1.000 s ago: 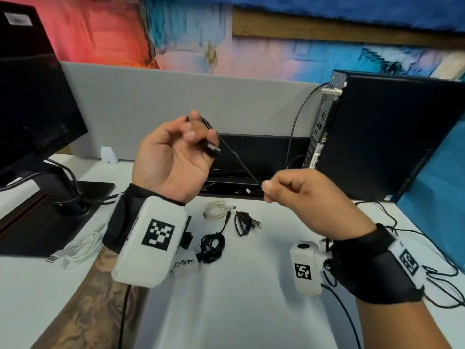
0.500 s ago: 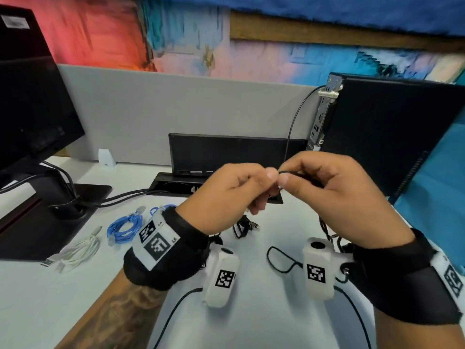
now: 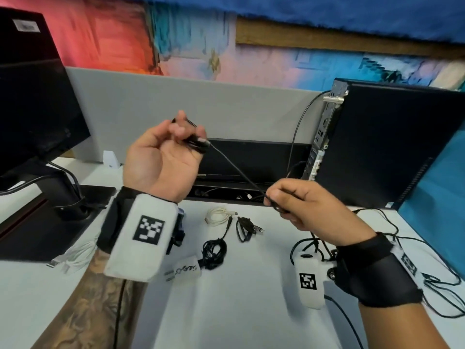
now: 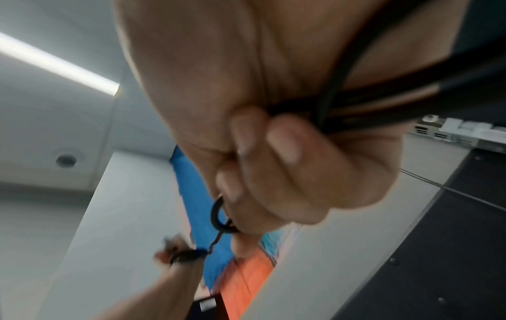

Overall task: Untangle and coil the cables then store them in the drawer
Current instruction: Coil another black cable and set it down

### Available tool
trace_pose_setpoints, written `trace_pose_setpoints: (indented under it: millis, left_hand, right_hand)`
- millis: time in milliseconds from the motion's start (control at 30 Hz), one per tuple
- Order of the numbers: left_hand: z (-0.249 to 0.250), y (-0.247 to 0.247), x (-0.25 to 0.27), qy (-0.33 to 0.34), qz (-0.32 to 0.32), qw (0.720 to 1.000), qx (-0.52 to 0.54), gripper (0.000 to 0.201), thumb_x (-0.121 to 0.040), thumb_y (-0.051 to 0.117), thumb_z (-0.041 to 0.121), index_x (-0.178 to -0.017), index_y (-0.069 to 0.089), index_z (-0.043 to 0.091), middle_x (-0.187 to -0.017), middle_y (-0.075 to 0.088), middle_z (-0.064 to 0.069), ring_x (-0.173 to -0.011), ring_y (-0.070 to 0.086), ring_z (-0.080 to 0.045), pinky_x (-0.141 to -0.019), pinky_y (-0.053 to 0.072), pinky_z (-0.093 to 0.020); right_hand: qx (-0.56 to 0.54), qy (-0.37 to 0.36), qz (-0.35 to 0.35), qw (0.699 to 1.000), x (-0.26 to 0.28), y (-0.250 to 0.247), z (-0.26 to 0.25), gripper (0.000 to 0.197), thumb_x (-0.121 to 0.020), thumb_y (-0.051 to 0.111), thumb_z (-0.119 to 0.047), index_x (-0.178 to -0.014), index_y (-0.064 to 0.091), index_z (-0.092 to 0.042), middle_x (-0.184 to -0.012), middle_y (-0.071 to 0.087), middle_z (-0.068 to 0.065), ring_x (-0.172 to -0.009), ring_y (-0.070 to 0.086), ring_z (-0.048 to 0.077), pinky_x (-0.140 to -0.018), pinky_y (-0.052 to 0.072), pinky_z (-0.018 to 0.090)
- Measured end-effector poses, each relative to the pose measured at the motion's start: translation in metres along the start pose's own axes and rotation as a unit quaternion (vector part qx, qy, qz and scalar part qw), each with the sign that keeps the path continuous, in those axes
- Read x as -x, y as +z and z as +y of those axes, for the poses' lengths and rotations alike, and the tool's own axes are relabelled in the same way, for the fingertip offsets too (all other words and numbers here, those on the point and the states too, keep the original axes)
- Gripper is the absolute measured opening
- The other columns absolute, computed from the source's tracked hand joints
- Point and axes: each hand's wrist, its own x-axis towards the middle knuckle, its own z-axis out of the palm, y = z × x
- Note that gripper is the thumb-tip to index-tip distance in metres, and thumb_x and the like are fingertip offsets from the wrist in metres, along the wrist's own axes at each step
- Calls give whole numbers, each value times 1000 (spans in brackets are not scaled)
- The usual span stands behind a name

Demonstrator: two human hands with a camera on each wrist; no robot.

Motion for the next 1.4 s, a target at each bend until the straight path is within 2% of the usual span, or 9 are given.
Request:
trace_pose_setpoints:
  millis: [133,233,300,433,600,733,1067,1267,1400]
  left_hand:
    - [-27,-8,-2,85,26,976,-200,23,-103,39,7,-99,61,-1,-76,65,-5,-73,66,-18,-86,56,-36]
    - [-53,-16,8,164,-35,837,-521,20,-102,48,5,-99,67,-1,-89,72,-8,-80,71,-20,-84,55,-32]
    - [-65,-18,15,126,-104,750,-641,20,-101,52,9,-98,69,1,-89,73,-7,-79,71,-16,-81,55,-28]
    - [-80,-11,31,-47,-220,680,-698,39,-99,49,43,-82,67,13,-65,61,4,-61,58,-10,-67,51,-34]
    - [-70,0,29,-126,-150,835,-514,38,-95,51,30,-61,54,15,-49,30,8,-41,29,-9,-53,46,-28]
    - [-47,0,18,-97,-66,922,-370,41,-94,50,33,-57,48,16,-45,21,9,-36,22,-7,-45,39,-25]
    - [-17,19,16,-2,-20,944,-328,47,-98,38,29,-52,43,19,-39,22,10,-32,19,-6,-44,35,-22]
    - [-45,13,19,-37,-31,934,-355,48,-100,40,28,-55,50,16,-43,21,8,-35,24,-8,-49,42,-25]
    - [-53,13,22,-41,-18,921,-387,45,-102,43,27,-59,50,13,-45,22,6,-37,25,-10,-51,44,-27]
  right_hand:
    - [64,-32,-19,997,3,10,-11,28,-103,53,-18,-83,72,-16,-55,50,-17,-52,45,-2,-53,37,6]
    - [56,-78,-14,995,11,7,-21,26,-102,56,-14,-83,73,-15,-56,54,-19,-51,46,-2,-53,35,6]
    - [18,-114,47,992,13,0,-22,24,-100,57,-10,-83,73,-11,-57,56,-18,-52,49,-3,-53,36,5]
    - [40,-145,159,976,11,-14,-15,21,-102,55,-19,-88,71,-19,-65,61,-14,-60,54,3,-59,43,15]
    - [-20,-50,219,974,0,-22,5,28,-106,49,-24,-86,67,-18,-60,61,3,-51,53,15,-53,46,29]
    - [180,3,160,971,-8,-29,31,31,-102,56,-33,-78,70,-20,-75,68,-1,-70,64,16,-73,53,38]
    - [320,251,29,913,-11,-41,78,23,-89,65,-30,-68,74,-26,-74,66,-9,-72,61,17,-71,53,32]
    - [264,1,87,961,-10,-34,52,13,-91,72,-27,-92,71,-39,-95,69,-18,-94,66,4,-83,52,27]
    - [164,-186,181,952,-5,-22,21,44,-90,70,-1,-125,66,-27,-117,63,-15,-110,62,2,-96,48,16]
